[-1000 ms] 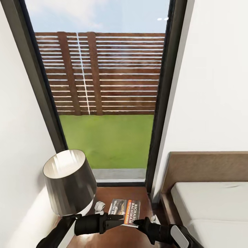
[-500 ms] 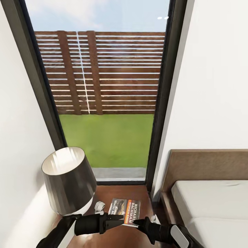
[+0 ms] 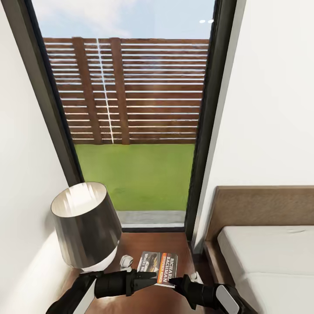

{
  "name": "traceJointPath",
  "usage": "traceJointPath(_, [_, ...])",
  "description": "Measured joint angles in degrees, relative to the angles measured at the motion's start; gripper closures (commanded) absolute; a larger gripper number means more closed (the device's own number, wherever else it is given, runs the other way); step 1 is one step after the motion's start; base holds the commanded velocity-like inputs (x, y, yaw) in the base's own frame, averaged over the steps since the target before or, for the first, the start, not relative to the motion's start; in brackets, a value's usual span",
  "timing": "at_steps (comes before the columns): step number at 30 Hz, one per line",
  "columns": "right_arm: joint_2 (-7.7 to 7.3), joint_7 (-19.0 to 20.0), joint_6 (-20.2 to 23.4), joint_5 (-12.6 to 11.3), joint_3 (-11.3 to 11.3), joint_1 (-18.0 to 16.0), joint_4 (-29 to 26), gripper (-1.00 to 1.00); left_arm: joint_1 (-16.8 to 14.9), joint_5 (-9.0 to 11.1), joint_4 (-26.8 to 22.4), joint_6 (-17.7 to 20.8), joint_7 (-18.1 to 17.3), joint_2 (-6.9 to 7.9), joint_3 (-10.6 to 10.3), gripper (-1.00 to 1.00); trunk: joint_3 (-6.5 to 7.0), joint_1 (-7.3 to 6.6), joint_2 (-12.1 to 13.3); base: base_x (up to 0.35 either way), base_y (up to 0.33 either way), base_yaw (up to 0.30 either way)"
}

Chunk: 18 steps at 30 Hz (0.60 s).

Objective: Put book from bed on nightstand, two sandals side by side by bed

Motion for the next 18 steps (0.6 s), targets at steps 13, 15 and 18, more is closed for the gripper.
traceJointPath(13, [0.00, 0.00, 0.01, 0.00, 0.00, 0.00, 0.00, 1.00, 0.03, 0.00, 1.42, -0.05, 0.01, -0.02, 0.07, -1.00, -2.33, 2.86, -5.22, 0.000, 0.000, 0.000])
traceJointPath(15, [0.00, 0.00, 0.00, 0.01, 0.00, 0.00, 0.00, 1.00, 0.03, 0.00, 1.41, -0.06, 0.01, -0.02, 0.07, -1.00, -2.69, 3.30, -6.02, 0.000, 0.000, 0.000])
traceJointPath(18, [0.00, 0.00, -0.01, 0.01, 0.00, 0.01, 0.00, 1.00, 0.03, 0.00, 1.41, -0.06, 0.00, -0.02, 0.02, -1.00, -3.23, 3.95, -7.22, 0.000, 0.000, 0.000])
